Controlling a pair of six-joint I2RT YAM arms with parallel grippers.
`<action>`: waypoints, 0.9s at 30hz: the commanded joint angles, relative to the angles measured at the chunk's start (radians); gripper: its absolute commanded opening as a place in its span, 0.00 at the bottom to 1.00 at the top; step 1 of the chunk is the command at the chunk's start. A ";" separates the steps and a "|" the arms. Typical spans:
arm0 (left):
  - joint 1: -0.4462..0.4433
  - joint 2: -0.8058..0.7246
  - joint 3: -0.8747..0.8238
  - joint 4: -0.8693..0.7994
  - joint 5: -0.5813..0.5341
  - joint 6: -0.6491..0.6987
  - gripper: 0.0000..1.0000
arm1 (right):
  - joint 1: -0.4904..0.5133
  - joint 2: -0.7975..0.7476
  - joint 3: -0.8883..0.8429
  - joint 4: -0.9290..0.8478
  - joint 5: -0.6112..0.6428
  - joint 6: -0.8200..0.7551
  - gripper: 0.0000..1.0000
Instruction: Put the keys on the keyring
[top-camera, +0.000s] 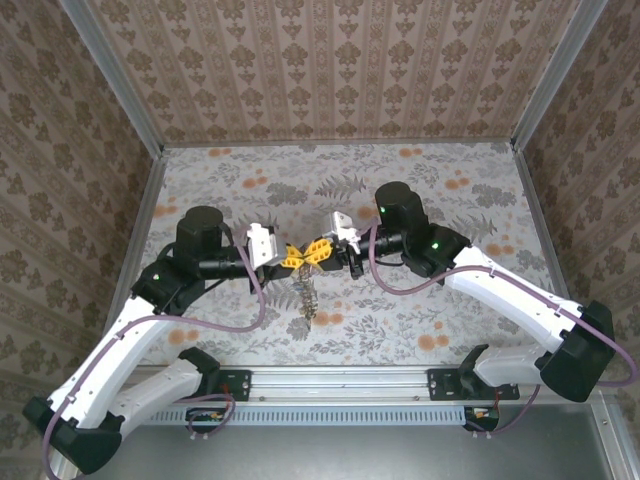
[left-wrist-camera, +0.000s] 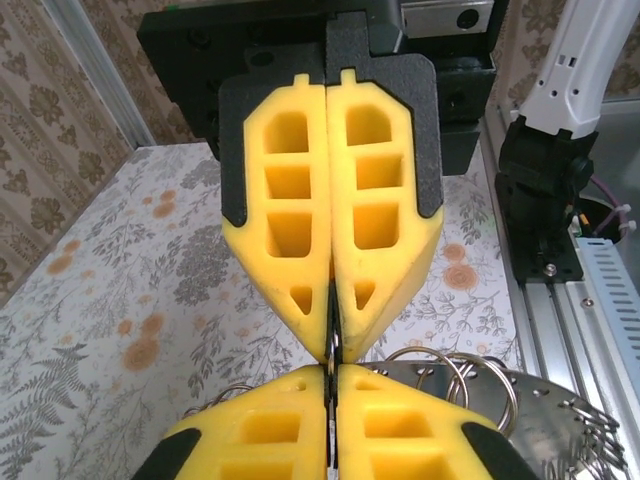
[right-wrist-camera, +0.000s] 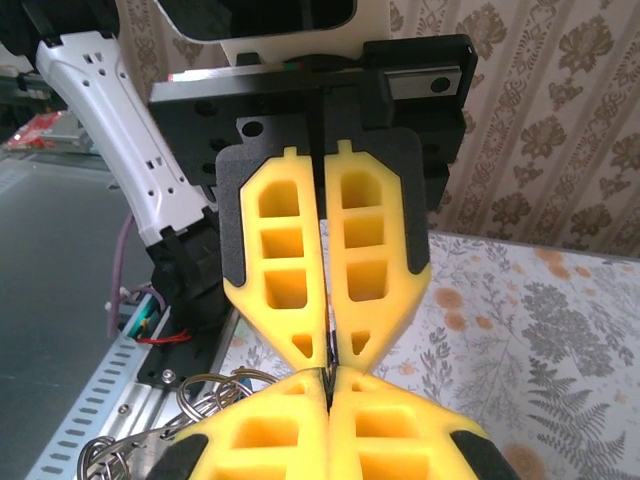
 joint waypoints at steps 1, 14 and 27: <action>-0.016 0.012 0.036 0.009 -0.025 0.001 0.06 | 0.021 0.004 0.036 0.023 0.029 -0.023 0.00; -0.030 0.038 0.027 0.041 -0.061 -0.072 0.19 | 0.034 -0.043 -0.042 0.162 0.111 0.023 0.00; -0.030 0.007 0.016 0.091 0.002 -0.063 0.00 | 0.036 -0.068 -0.029 0.010 0.147 -0.052 0.12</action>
